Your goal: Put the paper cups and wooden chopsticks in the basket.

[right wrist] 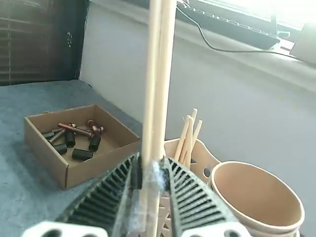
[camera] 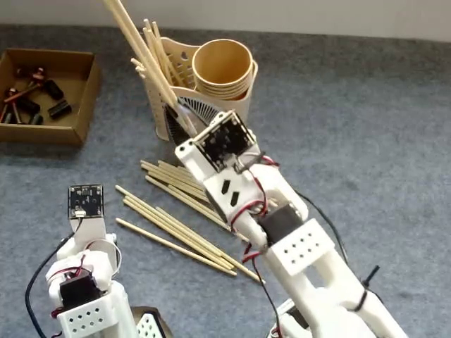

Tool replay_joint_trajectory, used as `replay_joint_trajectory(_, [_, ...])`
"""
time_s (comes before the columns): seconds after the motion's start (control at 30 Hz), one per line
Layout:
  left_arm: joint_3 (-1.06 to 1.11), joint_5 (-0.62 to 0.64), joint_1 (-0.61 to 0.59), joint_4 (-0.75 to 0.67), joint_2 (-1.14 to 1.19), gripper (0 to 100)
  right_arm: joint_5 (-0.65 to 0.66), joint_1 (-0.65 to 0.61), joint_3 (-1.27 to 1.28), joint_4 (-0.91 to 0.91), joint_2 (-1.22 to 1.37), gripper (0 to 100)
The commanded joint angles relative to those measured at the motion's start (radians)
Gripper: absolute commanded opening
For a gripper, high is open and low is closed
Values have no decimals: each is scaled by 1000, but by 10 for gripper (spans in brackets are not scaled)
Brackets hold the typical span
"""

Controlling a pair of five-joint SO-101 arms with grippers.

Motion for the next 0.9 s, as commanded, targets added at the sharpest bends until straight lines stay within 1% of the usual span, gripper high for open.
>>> replay_joint_trajectory(0.0, [10, -3, -50, -18, -5, 7, -6, 28, -96, -113, 93, 6])
replay_joint_trajectory(0.13, [8, -2, -53, -18, -5, 7, -9, 54, -183, -159, 219, 6])
replay_joint_trajectory(0.63, [8, -2, -53, -18, -5, 7, -8, 56, -581, -159, 579, 6])
replay_joint_trajectory(0.87, [7, -2, -53, -18, -5, 6, -8, 67, -667, -159, 694, 6])
